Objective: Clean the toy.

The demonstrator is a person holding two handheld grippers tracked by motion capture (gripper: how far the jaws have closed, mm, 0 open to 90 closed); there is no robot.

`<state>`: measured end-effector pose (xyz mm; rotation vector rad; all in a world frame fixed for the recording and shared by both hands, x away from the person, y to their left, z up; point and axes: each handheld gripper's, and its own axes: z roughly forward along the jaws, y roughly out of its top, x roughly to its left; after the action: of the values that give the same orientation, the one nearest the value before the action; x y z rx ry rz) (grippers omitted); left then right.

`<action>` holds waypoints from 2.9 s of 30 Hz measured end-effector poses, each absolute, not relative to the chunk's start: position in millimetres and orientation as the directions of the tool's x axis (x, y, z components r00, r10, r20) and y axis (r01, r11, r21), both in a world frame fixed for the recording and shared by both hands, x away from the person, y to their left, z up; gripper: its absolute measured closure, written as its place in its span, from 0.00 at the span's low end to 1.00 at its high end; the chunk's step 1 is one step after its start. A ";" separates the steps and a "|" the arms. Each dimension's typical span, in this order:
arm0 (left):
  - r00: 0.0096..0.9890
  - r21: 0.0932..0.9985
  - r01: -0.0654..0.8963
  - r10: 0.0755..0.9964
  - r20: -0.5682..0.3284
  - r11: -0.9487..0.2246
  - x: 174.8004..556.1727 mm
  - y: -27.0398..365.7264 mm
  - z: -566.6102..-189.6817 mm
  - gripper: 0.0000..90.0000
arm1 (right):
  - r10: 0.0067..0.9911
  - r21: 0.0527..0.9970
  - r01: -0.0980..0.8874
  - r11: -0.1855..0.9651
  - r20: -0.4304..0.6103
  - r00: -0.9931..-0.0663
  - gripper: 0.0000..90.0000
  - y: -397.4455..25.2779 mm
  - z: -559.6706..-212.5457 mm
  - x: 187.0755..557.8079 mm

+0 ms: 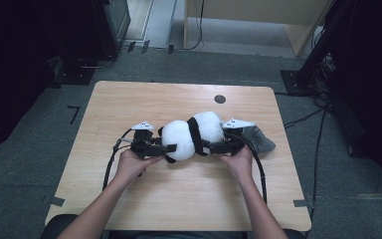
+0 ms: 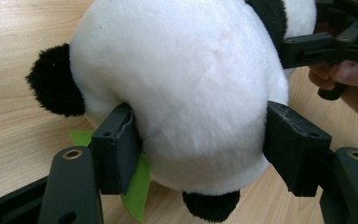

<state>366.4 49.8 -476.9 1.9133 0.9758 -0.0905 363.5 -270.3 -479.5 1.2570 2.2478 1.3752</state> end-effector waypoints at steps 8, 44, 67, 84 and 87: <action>0.714 0.732 0.627 0.572 -0.404 -0.267 367.3 57.6 -466.0 0.33 | 0.738 0.800 0.583 0.143 0.307 -0.602 0.49 -283.7 -467.5 363.6; 0.940 0.760 0.327 0.108 -0.324 -0.561 337.3 32.9 -461.7 0.03 | 0.419 0.893 0.371 0.255 0.244 -0.875 0.49 -285.7 -427.9 344.1; 0.938 0.761 0.346 0.187 -0.292 -0.549 341.1 40.9 -447.9 0.58 | 0.491 0.859 0.452 0.239 0.295 -0.820 0.20 -301.0 -438.2 354.9; 0.887 0.815 0.426 0.359 -0.290 -0.394 358.9 67.0 -437.0 0.58 | 0.772 0.811 0.551 0.198 0.217 -0.597 0.28 -353.9 -447.5 356.6; 0.872 0.819 0.443 0.386 -0.300 -0.364 363.8 69.0 -437.5 0.58 | 0.817 0.812 0.550 0.196 0.175 -0.549 0.28 -364.3 -449.6 354.5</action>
<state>363.8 69.0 -437.5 1.9920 0.6061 -0.0682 354.5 -364.3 -449.6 1.2948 2.1804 1.2819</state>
